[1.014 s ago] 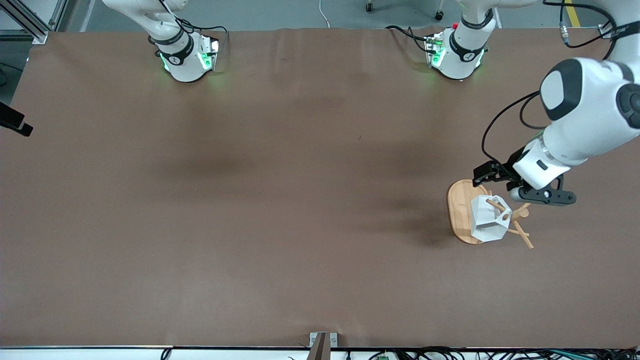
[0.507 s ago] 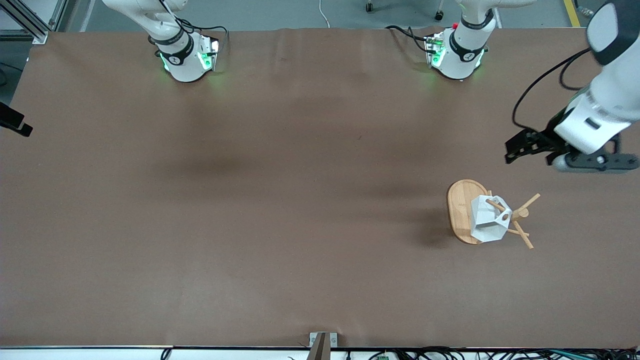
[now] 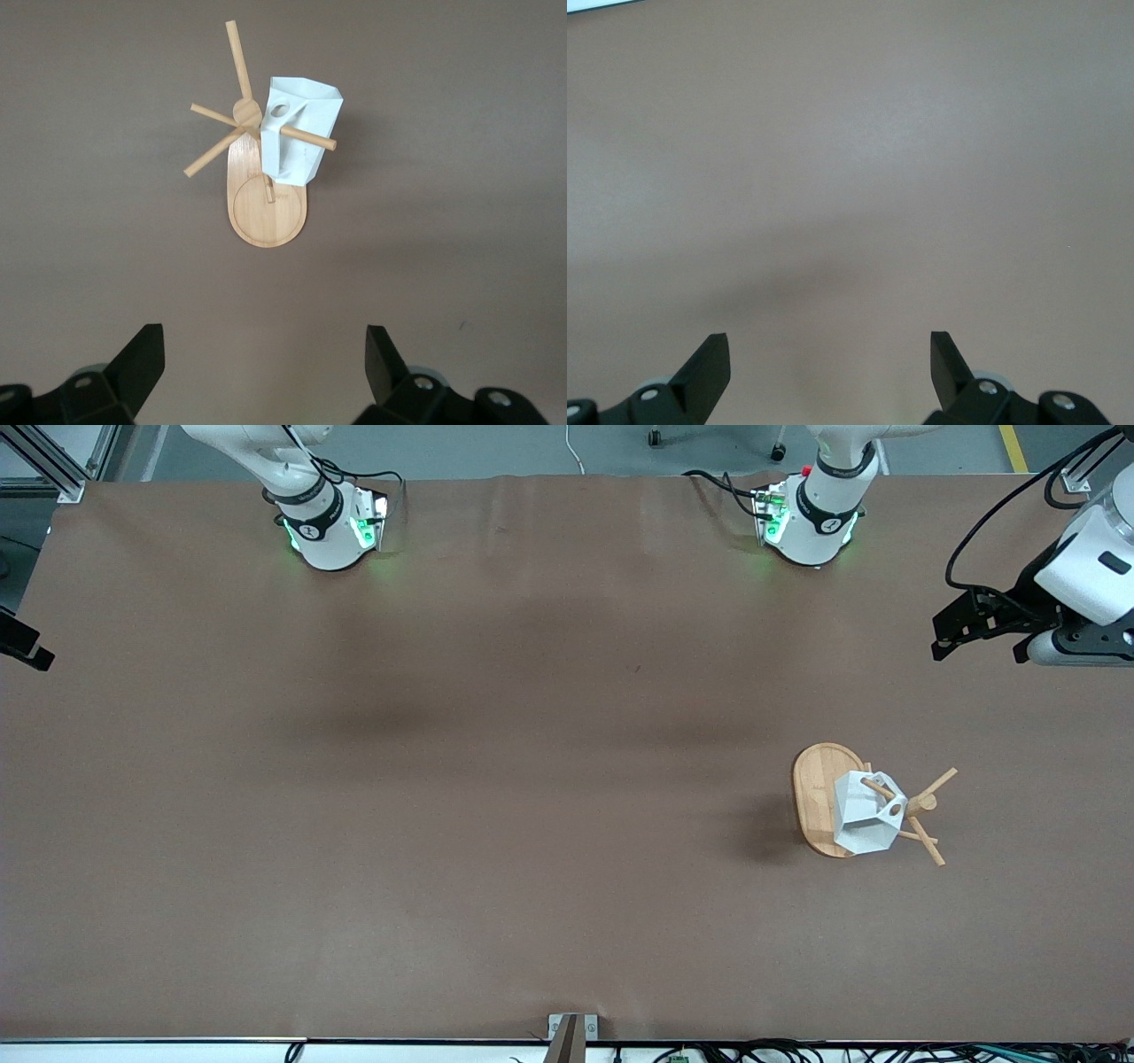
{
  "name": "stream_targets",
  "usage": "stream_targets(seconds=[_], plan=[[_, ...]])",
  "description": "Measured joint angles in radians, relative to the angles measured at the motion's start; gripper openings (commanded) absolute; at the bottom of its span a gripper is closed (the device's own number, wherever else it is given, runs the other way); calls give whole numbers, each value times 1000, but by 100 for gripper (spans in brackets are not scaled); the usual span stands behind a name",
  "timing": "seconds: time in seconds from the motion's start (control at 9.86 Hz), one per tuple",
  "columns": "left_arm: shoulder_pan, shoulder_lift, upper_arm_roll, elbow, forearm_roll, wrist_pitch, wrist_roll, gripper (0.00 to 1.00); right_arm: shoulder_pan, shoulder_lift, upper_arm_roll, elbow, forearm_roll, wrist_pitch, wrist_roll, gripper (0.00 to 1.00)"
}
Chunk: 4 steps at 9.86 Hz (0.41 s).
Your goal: Hang cup on rack
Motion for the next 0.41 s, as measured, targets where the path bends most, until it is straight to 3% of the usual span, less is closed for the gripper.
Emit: stream_targets(seconds=[0.41], plan=[[21,-37,-16,-3,0,-37,-6,100,0,0,0,0,0,-1,0,100]])
